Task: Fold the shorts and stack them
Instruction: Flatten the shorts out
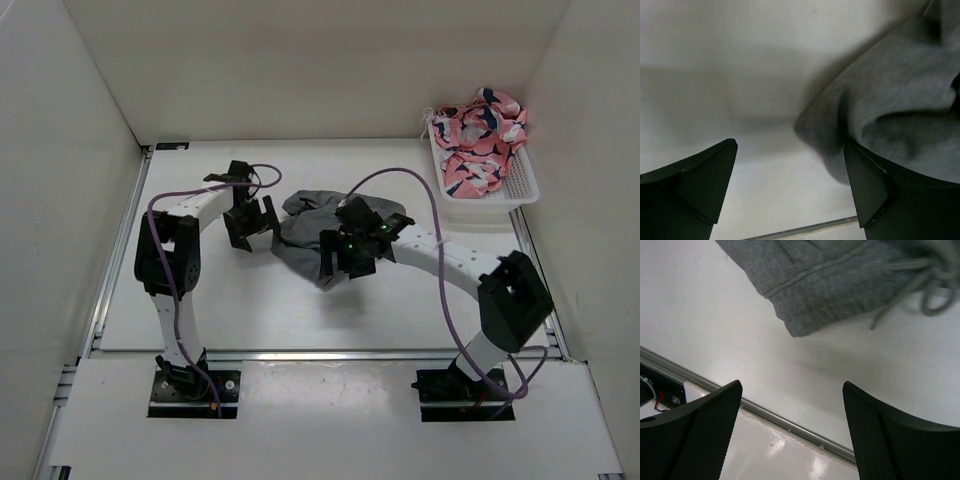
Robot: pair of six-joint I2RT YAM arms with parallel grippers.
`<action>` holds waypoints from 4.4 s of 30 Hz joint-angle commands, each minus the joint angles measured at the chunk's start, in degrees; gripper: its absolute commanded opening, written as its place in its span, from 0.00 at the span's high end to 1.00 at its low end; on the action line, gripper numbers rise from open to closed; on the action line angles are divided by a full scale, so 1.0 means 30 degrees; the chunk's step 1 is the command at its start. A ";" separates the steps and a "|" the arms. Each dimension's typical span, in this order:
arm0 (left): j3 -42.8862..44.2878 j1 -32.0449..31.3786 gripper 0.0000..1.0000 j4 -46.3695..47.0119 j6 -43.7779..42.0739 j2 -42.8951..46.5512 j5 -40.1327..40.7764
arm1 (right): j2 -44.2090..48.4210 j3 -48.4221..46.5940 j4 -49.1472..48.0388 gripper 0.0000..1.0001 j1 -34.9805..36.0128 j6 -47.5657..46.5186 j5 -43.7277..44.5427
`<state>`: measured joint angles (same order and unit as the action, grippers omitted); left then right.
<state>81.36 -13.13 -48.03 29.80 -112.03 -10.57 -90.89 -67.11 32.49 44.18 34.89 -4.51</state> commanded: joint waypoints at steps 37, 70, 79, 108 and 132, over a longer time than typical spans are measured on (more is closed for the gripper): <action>1.0938 -0.3420 0.24 -0.2681 0.0584 0.2308 -0.1953 | 0.2758 -0.6051 0.2646 0.96 -0.6992 -0.7530 0.2940; 0.7653 0.0156 0.24 -0.0748 0.1521 -0.5312 -0.0405 | 1.1729 0.9246 -0.0719 0.17 -1.3737 0.3894 -0.5588; 0.7830 0.0828 0.90 -0.0748 0.1521 -0.4935 -0.0550 | 0.4963 0.5508 -0.3916 0.20 -1.0747 0.2404 -0.0151; 1.7182 0.6367 0.90 -0.3533 0.2312 0.1391 -0.3274 | -0.2841 -1.7685 -0.0724 1.00 -1.0451 -0.4716 -0.3121; -0.2240 0.5723 0.26 -0.1392 0.0671 0.7219 0.0298 | 0.5270 0.3438 0.2090 0.46 -1.1007 -0.0242 -0.0193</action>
<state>77.01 3.53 -52.80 31.53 -98.74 -13.04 -85.08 -60.71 39.05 11.27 28.51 -7.70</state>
